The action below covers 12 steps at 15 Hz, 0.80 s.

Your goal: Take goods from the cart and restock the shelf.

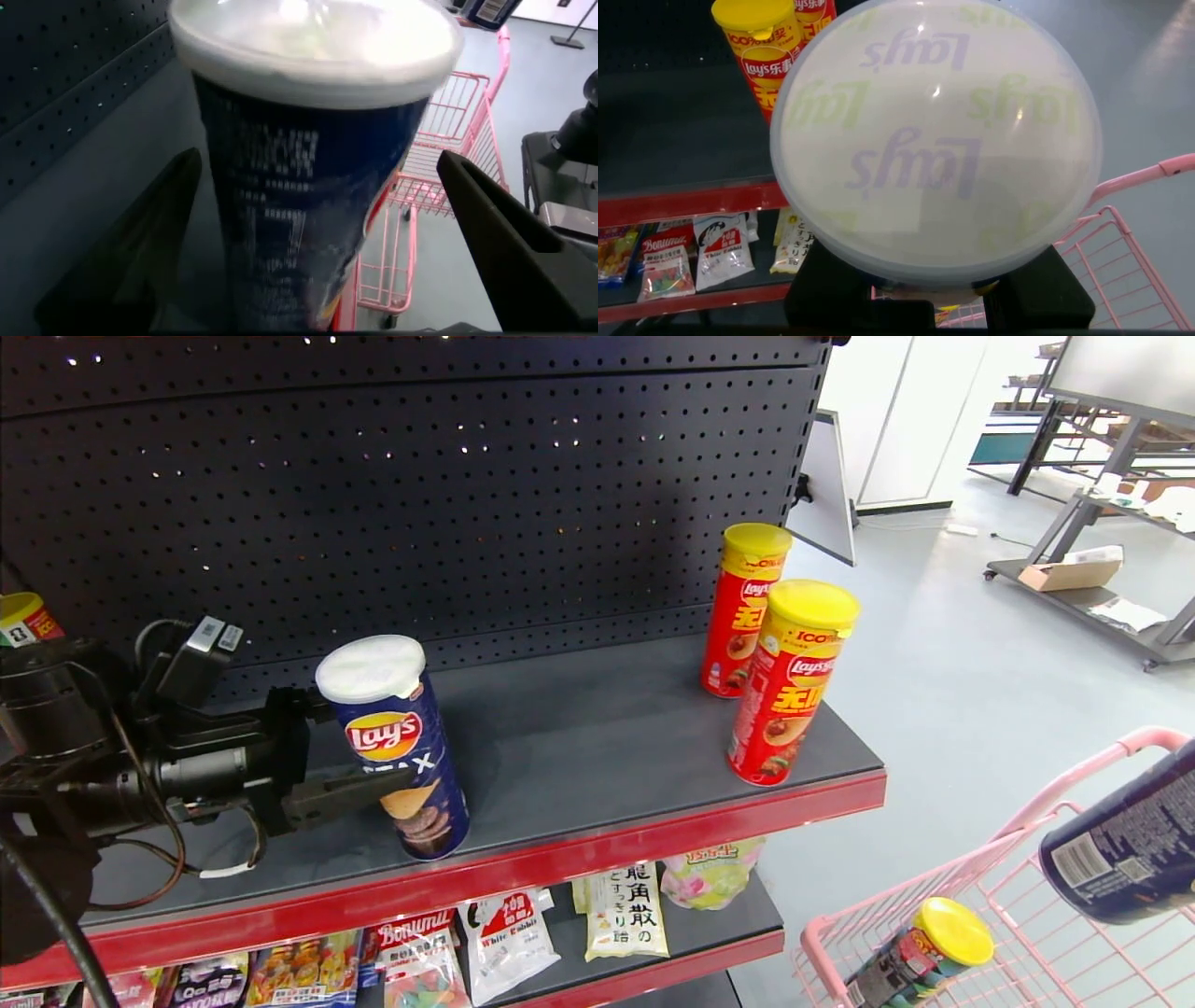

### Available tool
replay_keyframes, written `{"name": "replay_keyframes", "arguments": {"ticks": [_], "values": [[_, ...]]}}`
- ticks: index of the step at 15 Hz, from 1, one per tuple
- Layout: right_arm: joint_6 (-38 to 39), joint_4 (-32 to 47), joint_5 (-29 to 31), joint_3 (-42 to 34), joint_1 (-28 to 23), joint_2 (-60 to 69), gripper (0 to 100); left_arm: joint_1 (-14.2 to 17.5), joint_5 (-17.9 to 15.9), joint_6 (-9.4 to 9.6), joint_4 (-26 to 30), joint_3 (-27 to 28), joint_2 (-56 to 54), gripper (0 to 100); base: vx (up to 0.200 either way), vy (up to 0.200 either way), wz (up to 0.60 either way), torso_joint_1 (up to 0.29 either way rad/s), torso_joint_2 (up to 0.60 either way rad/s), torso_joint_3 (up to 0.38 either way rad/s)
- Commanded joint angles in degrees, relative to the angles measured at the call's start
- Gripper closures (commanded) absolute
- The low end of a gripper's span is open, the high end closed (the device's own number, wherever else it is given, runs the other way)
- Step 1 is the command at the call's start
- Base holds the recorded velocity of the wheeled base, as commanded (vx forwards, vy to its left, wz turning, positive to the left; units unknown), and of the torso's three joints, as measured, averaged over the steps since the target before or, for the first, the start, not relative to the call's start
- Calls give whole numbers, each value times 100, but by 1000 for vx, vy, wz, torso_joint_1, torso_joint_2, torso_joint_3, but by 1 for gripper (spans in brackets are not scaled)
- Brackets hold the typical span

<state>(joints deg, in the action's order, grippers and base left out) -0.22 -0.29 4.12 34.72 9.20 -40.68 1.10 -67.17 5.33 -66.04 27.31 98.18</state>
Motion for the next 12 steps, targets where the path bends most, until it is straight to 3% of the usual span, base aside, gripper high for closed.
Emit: {"name": "replay_keyframes", "arguments": {"ticks": [1,7,11,12], "values": [[-4,3,1,0,2,7,100,172,-15,12,-6,-129,-159,0,0,0,0,0,0,0],[-22,3,1,-44,2,7,100,532,-51,-5,-744,-1043,-379,0,0,0,0,0,0,0],[-22,29,-25,-114,2,16,100,980,20,3,-999,-1544,-493,0,0,0,0,0,0,0],[-31,56,-43,-167,20,7,100,1244,248,3,-1175,-1623,-511,0,0,0,0,0,0,0]]}}
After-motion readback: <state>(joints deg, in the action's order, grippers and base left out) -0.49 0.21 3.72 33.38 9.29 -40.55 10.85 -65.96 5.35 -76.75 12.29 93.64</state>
